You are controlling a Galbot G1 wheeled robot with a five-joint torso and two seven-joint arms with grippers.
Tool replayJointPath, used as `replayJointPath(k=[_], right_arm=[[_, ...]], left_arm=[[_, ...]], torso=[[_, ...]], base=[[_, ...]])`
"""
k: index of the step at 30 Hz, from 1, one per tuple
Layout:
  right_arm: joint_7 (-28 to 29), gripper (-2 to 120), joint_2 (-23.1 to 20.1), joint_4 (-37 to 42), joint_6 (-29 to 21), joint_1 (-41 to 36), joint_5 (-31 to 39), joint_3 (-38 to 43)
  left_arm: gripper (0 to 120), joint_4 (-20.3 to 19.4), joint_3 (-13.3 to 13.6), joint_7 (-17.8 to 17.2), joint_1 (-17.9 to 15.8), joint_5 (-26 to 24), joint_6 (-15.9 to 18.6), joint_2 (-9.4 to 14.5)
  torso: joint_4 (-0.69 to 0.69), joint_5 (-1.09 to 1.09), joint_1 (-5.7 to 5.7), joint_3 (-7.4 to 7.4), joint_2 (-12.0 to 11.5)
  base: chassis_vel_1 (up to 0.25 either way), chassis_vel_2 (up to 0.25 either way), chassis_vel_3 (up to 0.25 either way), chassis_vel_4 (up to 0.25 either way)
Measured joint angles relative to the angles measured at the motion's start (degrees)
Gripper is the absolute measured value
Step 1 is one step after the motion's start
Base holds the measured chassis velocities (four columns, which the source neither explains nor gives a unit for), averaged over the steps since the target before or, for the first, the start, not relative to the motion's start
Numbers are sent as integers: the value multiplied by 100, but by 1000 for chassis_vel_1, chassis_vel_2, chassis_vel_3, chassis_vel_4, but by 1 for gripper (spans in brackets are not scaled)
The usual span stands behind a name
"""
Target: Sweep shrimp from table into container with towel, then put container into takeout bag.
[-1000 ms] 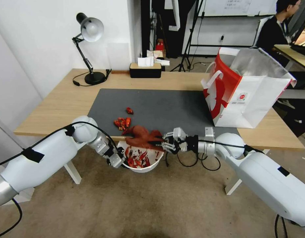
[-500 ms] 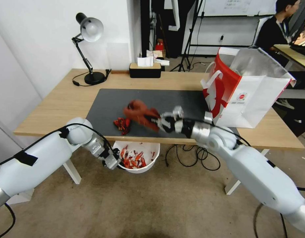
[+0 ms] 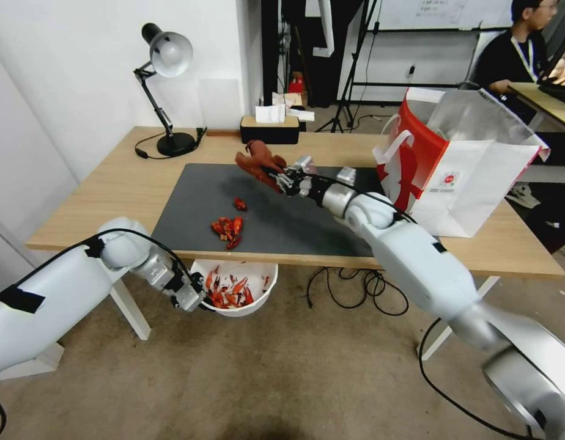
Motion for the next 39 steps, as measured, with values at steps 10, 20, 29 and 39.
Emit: replayJointPath(k=[10,20,29,39], right_arm=[[-550,6,747,-1590,113,788,-634,-264],[-845,6,1023,-2203,196,966,-681,-578],[-1290,6,1061,-2257,266,980,-677,-710],[-1876,6,1114,-2395,526,980,-649,-785]], left_arm=[[0,-46,-362,2,369,-10,-69,150],[0,-38,-415,-9,423,-7,-84,129],[0,15,-378,-19,319,-3,-83,67],[0,48,-332,-25,208,-5,-79,47]], torso=[[2,0,-1,-1,0],[-1,0,-1,-1,0],[0,0,0,-1,0],[0,1,0,-1,0]], base=[[0,0,0,0],[0,0,0,0],[0,0,0,0],[0,0,0,0]])
